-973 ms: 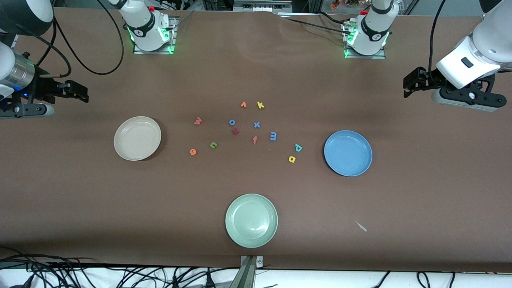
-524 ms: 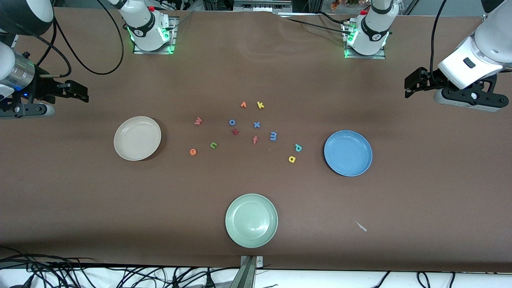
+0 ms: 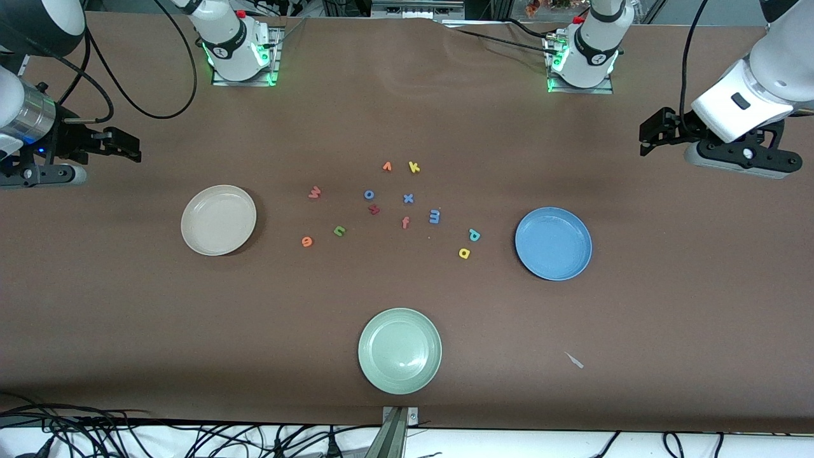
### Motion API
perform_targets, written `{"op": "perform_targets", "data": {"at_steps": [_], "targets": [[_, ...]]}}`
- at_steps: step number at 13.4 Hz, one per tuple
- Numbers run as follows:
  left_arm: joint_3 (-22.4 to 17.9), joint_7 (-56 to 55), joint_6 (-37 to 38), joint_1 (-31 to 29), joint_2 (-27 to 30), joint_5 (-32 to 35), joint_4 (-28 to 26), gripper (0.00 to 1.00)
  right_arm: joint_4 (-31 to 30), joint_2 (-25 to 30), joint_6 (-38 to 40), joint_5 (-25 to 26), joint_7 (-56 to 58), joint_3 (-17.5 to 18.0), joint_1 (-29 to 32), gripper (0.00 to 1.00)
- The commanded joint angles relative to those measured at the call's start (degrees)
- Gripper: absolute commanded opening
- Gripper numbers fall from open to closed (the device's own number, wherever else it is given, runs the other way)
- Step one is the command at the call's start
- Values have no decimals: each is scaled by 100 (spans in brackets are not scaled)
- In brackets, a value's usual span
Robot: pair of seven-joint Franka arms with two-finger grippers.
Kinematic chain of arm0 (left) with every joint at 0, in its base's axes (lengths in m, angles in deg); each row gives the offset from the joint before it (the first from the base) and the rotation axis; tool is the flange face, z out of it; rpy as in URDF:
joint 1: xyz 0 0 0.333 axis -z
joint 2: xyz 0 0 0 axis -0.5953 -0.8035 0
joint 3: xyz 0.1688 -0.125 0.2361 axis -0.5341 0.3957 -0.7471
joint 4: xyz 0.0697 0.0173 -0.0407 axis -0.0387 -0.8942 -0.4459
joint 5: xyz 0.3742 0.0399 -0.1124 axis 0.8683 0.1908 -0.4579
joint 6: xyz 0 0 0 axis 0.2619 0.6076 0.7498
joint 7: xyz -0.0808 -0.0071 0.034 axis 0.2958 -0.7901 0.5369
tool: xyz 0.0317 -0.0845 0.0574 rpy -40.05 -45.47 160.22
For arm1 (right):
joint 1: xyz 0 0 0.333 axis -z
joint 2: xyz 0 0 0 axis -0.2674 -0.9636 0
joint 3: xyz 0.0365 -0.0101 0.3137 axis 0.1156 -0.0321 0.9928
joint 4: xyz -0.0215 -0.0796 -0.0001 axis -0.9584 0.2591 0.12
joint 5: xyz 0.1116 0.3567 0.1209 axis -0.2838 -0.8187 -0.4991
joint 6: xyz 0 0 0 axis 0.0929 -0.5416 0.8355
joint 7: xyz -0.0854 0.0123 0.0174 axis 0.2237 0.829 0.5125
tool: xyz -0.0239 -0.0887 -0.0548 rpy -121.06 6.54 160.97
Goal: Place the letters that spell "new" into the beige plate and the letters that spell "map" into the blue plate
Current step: 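Reach the left gripper down and grasp the yellow D letter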
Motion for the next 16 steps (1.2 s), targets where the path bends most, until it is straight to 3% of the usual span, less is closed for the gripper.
{"op": "perform_targets", "data": {"at_steps": [1, 6, 11, 13, 16], "targets": [[79, 116, 120, 24, -313, -133, 164, 100, -22, 71, 67, -73, 58, 24, 45, 100], [615, -16, -652, 207, -1410, -99, 173, 100, -22, 71, 67, -73, 58, 32, 45, 100], [722, -226, -2248, 990, -2631, -125, 173, 100, -31, 71, 67, -73, 40, 32, 45, 100], [730, -525, -3076, 1008, -3176, -98, 173, 100, -22, 62, 67, -91, 23, 32, 45, 100], [713, -526, -3745, 1307, -3889, -81, 287, 100, -22, 19, 67, -100, 23, 41, 10, 100]]}}
